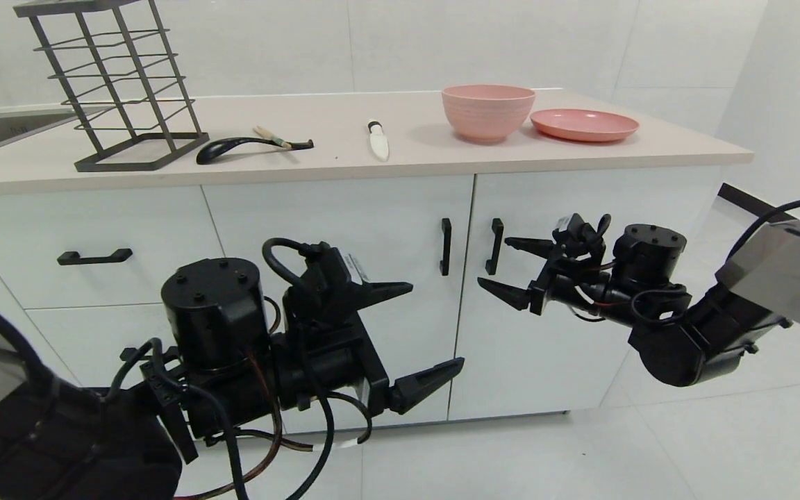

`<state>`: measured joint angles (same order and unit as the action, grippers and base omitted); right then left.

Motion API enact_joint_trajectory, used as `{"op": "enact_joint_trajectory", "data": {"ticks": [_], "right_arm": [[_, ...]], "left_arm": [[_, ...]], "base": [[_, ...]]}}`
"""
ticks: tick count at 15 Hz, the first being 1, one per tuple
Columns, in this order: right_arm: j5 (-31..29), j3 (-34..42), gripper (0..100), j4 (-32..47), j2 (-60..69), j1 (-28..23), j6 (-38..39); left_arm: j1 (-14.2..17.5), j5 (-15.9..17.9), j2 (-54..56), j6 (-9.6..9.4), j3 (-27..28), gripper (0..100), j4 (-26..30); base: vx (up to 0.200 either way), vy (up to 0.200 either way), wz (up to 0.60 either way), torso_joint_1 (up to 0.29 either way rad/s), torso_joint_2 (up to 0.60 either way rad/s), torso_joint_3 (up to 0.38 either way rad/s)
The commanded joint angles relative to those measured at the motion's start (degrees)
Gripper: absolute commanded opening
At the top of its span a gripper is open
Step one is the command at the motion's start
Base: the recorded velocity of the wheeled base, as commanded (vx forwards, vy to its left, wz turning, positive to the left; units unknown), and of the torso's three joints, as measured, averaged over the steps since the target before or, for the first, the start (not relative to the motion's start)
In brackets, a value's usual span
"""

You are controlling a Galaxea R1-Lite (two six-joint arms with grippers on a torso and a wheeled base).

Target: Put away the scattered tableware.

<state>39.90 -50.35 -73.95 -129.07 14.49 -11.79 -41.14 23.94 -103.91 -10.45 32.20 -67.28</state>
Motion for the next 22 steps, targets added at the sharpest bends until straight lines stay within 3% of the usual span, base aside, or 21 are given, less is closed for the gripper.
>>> {"op": "enact_joint_trajectory", "data": {"ticks": [1,7,12,14,20,22], "right_arm": [[0.18,-1.16,100,-0.06,-2.50,0.10,0.01],[2.90,-6.08,100,-1.73,-5.40,1.85,0.01],[7.47,-4.67,100,-4.45,-6.01,2.47,0.01],[9.49,-0.63,100,-5.68,-4.34,2.38,-0.08],[11.60,22.22,100,-11.57,9.54,1.68,-0.16],[11.60,25.39,100,-11.57,12.44,1.59,-0.25]], "left_arm": [[-0.78,0.05,-2.08,0.08,0.76,100,-0.04],[-0.96,0.05,-4.02,0.43,3.75,100,-0.57],[-0.25,-0.21,-6.57,0.60,7.18,100,-0.66],[-0.25,-0.21,-8.06,1.22,9.46,100,-0.75],[-0.96,-0.12,-16.15,1.48,20.71,100,-0.66],[-1.04,-0.30,-19.05,2.01,25.37,100,-0.66]], "base": [[0.000,0.000,0.00,0.000,0.00,0.000],[0.000,0.000,0.00,0.000,0.00,0.000],[0.000,0.000,0.00,0.000,0.00,0.000],[0.000,0.000,0.00,0.000,0.00,0.000],[0.000,0.000,0.00,0.000,0.00,0.000],[0.000,0.000,0.00,0.000,0.00,0.000]]}}
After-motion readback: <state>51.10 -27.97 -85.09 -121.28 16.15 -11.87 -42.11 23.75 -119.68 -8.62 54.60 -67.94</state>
